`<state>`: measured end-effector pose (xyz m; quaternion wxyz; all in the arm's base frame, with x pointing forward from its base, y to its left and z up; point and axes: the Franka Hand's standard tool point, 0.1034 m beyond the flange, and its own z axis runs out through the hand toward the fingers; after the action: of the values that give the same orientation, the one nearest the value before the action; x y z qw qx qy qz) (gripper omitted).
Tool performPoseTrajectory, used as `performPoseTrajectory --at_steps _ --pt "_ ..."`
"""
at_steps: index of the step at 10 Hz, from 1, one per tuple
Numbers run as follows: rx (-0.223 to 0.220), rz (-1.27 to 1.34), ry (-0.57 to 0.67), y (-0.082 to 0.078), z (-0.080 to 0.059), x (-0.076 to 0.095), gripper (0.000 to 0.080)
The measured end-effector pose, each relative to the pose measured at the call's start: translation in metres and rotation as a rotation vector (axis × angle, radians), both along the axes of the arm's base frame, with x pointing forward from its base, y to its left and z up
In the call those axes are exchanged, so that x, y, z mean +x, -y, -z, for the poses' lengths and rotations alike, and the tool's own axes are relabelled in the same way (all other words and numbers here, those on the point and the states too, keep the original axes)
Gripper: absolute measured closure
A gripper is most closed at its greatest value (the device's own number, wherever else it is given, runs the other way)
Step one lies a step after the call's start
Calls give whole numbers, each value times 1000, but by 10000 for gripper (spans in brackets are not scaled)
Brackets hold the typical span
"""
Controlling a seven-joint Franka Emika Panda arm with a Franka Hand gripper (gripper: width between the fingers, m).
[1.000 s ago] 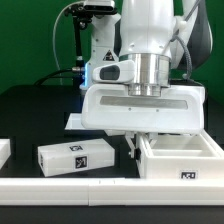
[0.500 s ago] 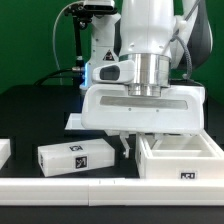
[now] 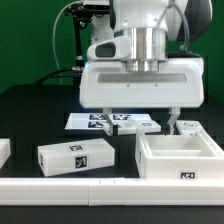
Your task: Assemble cabinet
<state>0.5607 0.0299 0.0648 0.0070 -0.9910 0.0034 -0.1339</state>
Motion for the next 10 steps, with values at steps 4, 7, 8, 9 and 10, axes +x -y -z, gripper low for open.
performPoseTrajectory --at_steps 4,7,8,9,10 --pt "2 -4 3 -12 -5 -4 1" --pt "10 -15 -3 -28 -8 -15 2" --pt "26 11 -19 -35 -11 -27 2" --pt "58 69 -45 -47 -20 -33 2" --pt "75 118 -61 -62 -18 -40 2"
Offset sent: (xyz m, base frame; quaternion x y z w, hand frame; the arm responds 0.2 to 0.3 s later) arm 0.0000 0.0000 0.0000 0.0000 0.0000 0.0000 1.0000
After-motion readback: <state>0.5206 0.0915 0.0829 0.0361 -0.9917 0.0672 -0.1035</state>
